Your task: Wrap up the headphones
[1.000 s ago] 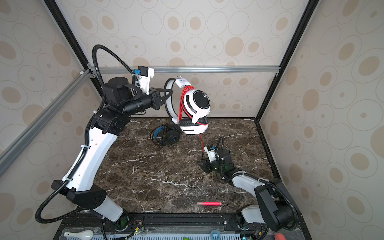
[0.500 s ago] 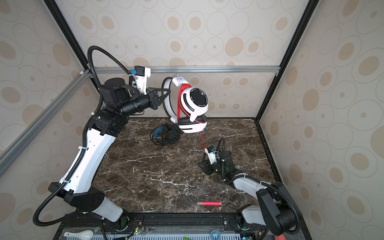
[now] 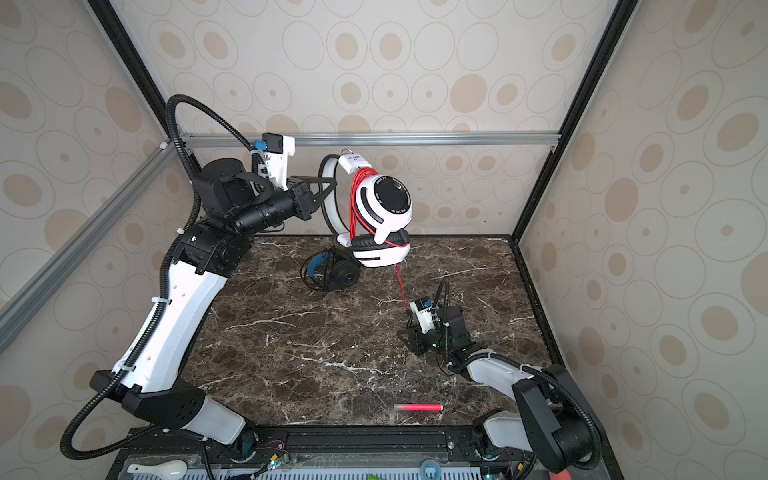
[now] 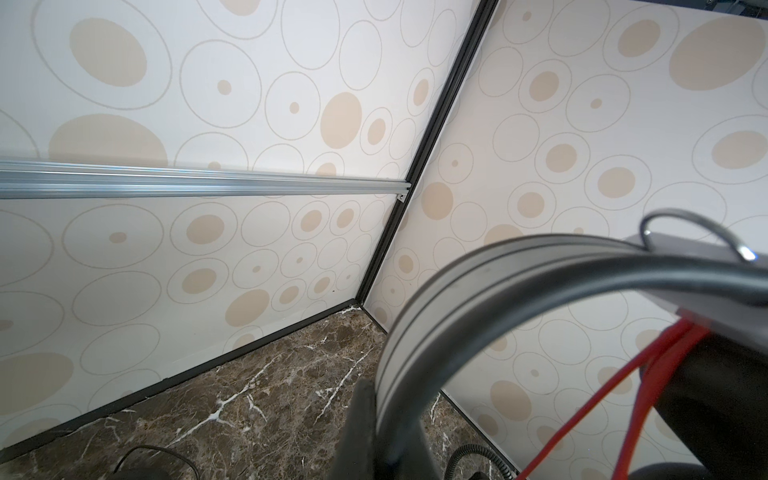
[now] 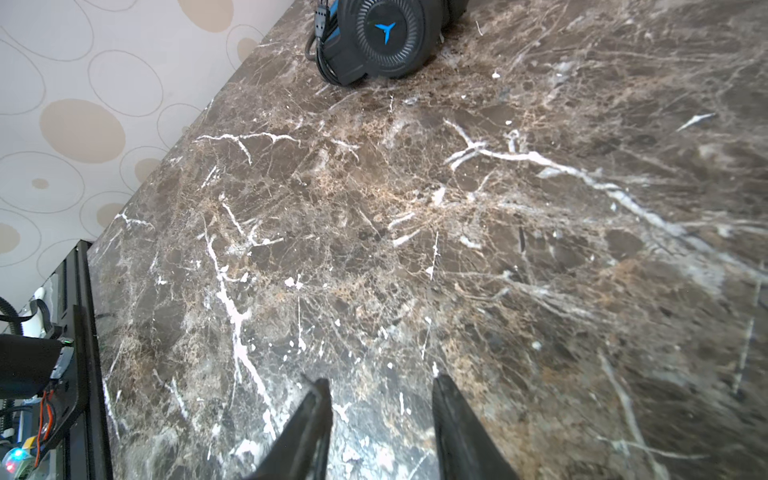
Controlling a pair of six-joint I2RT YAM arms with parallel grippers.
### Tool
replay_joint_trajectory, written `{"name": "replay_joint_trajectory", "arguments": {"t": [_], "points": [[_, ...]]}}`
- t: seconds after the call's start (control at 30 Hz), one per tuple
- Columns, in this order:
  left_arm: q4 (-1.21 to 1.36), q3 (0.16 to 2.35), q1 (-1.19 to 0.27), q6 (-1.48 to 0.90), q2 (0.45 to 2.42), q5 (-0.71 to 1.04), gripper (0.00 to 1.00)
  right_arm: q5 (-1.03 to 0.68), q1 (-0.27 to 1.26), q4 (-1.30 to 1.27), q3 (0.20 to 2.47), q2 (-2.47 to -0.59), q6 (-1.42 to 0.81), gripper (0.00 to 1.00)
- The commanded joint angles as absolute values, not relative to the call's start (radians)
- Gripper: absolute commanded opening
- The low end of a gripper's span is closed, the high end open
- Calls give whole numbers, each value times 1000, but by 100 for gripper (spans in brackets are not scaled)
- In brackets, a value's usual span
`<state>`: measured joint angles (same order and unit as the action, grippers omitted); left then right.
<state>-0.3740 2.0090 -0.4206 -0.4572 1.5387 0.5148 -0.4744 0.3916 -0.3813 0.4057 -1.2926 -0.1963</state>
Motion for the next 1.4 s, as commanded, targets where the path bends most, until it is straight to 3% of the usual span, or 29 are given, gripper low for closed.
{"name": "replay_joint_trajectory", "arguments": {"t": [0.0,0.23,0.57,0.83,1.0,1.23,1.37], "points": [[-271,2021,-408,-518,1497,525,0,-460,387,-370,387,-1275,-190,41],[-287,2002,-393,-501,1472,423,0,-446,387,-340,375,-1240,-203,30],[-267,1956,-380,-508,1456,456,0,-457,386,-311,401,-1233,-201,42],[-273,1957,-371,-497,1449,442,0,-444,386,-258,436,-1228,-214,43],[-294,1949,-364,-460,1421,338,0,-383,387,-205,443,-1204,-215,43],[-281,1913,-334,-474,1387,284,0,-359,387,-229,428,-1152,-237,36],[-275,1904,-330,-481,1382,278,0,-391,387,-234,447,-1163,-231,24]]}}
